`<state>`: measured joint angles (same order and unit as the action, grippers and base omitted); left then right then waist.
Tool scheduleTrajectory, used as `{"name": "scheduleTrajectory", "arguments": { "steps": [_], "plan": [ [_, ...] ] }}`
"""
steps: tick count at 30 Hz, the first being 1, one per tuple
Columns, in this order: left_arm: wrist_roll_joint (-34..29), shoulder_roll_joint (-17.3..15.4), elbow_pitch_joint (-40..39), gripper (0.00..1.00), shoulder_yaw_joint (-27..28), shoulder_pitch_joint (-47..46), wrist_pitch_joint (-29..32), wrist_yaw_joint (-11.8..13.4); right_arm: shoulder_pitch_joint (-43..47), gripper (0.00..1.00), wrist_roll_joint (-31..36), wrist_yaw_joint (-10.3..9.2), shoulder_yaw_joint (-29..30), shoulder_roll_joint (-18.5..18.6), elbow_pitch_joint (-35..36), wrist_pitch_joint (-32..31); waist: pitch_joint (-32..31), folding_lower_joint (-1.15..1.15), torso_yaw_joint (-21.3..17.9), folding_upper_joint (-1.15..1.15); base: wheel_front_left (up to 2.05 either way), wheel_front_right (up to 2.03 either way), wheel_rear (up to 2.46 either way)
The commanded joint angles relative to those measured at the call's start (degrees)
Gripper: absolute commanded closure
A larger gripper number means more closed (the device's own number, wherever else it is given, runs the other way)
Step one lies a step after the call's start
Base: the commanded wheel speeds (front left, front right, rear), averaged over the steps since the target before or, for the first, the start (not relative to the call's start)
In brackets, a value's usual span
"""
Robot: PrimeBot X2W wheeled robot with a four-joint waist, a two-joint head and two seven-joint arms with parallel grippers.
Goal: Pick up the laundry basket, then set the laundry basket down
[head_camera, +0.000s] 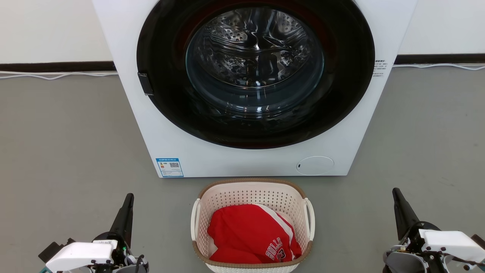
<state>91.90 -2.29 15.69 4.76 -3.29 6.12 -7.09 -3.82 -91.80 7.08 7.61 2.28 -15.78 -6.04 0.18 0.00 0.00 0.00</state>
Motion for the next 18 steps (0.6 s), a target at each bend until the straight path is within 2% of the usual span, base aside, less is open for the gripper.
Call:
{"name": "scheduleTrajectory", "arguments": {
  "steps": [1,10,11,18],
  "plan": [
    [0.3,-0.59,-1.67,1.0,1.73,-2.89,0.34,-0.4,-2.36,1.0,-0.39,0.41,-1.12,0.6,1.76,-0.43,0.0,0.0,0.0,0.0,0.0,0.0,0.0],
    [0.3,-0.59,-1.67,1.0,1.73,-2.89,0.34,-0.4,-2.36,1.0,-0.39,0.41,-1.12,0.6,1.76,-0.43,0.0,0.0,0.0,0.0,0.0,0.0,0.0],
    [0.0,0.0,0.05,0.0,0.0,0.01,-0.01,0.0,0.01,0.0,0.0,-0.01,-0.01,0.0,-0.05,0.0,0.0,0.0,0.0,0.0,0.0,0.0,0.0],
    [0.07,0.65,2.8,0.0,-0.33,2.2,-0.55,0.03,2.42,0.0,-0.12,-0.02,-0.49,-0.58,-2.39,0.39,0.11,0.01,-0.02,0.0,0.0,0.0,0.0]
  ]
}}
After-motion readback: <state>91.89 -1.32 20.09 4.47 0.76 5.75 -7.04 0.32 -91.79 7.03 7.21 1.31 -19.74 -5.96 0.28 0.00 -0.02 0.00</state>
